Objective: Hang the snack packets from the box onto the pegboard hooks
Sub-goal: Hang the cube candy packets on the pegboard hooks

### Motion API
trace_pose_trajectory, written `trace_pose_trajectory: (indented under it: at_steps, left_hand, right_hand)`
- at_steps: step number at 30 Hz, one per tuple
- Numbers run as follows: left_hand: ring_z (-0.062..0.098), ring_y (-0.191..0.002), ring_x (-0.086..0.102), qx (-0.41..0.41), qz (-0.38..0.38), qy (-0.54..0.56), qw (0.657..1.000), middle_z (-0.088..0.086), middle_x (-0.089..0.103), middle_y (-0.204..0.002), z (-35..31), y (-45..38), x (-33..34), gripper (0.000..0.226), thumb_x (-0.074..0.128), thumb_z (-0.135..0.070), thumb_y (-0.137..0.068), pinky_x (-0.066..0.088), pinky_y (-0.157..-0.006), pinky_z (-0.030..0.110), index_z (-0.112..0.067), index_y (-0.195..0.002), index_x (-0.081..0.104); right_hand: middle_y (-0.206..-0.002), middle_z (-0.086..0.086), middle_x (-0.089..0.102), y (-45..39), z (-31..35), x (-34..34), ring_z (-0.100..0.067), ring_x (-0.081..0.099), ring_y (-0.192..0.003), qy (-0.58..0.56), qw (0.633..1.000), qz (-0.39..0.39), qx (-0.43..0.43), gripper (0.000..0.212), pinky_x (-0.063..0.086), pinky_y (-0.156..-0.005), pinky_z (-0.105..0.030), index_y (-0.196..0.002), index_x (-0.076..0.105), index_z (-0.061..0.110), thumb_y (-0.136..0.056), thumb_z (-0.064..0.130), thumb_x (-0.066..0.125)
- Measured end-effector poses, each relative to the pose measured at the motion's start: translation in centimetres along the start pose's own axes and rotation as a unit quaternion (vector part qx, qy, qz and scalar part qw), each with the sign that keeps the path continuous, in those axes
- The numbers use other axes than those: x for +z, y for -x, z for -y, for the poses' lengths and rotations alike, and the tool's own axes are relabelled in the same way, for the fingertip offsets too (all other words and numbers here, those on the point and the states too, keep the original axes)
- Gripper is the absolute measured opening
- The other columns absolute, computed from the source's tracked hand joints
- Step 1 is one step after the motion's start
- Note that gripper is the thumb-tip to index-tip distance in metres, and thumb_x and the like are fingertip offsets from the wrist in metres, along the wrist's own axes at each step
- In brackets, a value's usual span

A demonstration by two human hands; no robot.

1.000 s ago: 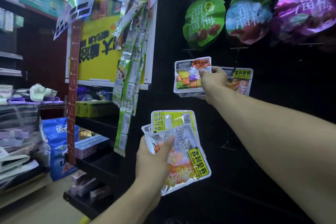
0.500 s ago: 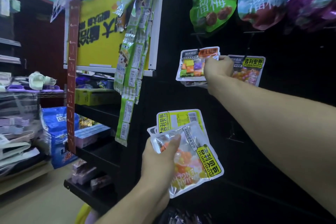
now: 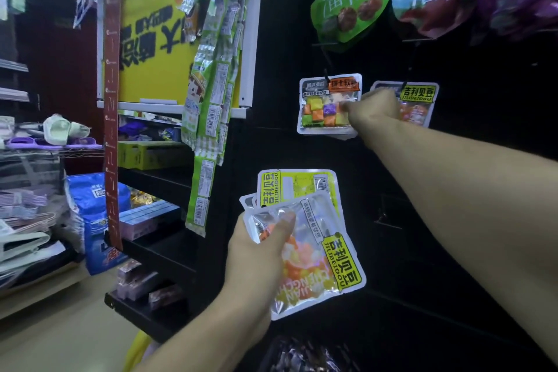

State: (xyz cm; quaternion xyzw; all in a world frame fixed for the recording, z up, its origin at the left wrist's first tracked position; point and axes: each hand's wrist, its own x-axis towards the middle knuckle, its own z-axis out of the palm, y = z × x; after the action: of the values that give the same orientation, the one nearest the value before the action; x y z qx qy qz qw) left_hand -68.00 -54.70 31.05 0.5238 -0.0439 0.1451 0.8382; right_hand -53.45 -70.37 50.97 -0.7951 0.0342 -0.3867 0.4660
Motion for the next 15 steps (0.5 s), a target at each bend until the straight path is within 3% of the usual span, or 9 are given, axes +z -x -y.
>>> trace_pose_trajectory:
  at_steps: [4,7,11,13,15]
  left_hand:
    - [0.027,-0.101,0.080,0.018,-0.008,-0.005,1.000,-0.004,0.082,-0.110,-0.8,0.6,0.5,0.021,0.075,-0.031,-0.097,0.063,-0.091,0.059,-0.033,-0.117,0.072]
    - [0.025,-0.102,0.080,0.031,-0.015,-0.010,0.999,-0.006,0.082,-0.110,-1.0,1.6,1.0,0.022,0.076,-0.030,-0.097,0.063,-0.093,0.057,-0.032,-0.118,0.071]
    - [0.026,-0.101,0.080,0.026,-0.022,-0.008,0.999,-0.003,0.082,-0.109,-0.9,3.2,1.9,0.022,0.076,-0.027,-0.097,0.063,-0.092,0.058,-0.029,-0.119,0.071]
    - [0.025,-0.099,0.081,0.027,-0.023,-0.012,0.999,-0.001,0.082,-0.108,-0.8,4.0,2.6,0.025,0.077,-0.027,-0.096,0.064,-0.090,0.056,-0.027,-0.120,0.070]
    - [0.026,-0.098,0.081,0.025,-0.021,-0.014,0.999,0.002,0.082,-0.109,-0.6,4.6,3.3,0.029,0.079,-0.027,-0.095,0.065,-0.089,0.055,-0.025,-0.122,0.070]
  right_hand:
    - [-0.115,-0.001,0.060,0.9,-1.1,-1.6,-0.024,0.063,-0.097,0.039,0.999,-0.017,-0.019,0.045,0.058,-0.092,-0.050,-0.126,0.056,0.017,-0.089,0.029,0.080]
    - [-0.122,0.004,0.061,4.2,-2.2,-3.9,-0.020,0.063,-0.103,0.047,0.995,-0.023,-0.090,0.039,0.055,-0.092,-0.046,-0.124,0.056,0.025,-0.091,0.037,0.074]
    - [-0.106,0.007,0.068,10.9,-3.8,-7.6,-0.013,0.066,-0.098,-0.022,0.984,0.136,-0.115,0.035,0.056,-0.085,-0.030,-0.110,0.065,0.023,-0.090,0.048,0.077]
    - [-0.110,0.008,0.067,13.8,-4.4,-9.2,-0.010,0.067,-0.099,-0.028,0.971,0.219,-0.095,0.050,0.055,-0.083,-0.025,-0.120,0.066,0.026,-0.082,0.052,0.083]
    - [-0.122,0.010,0.064,15.4,-5.0,-10.5,-0.008,0.071,-0.097,-0.029,0.956,0.285,-0.068,0.079,0.054,-0.082,-0.022,-0.144,0.054,0.028,-0.076,0.045,0.090]
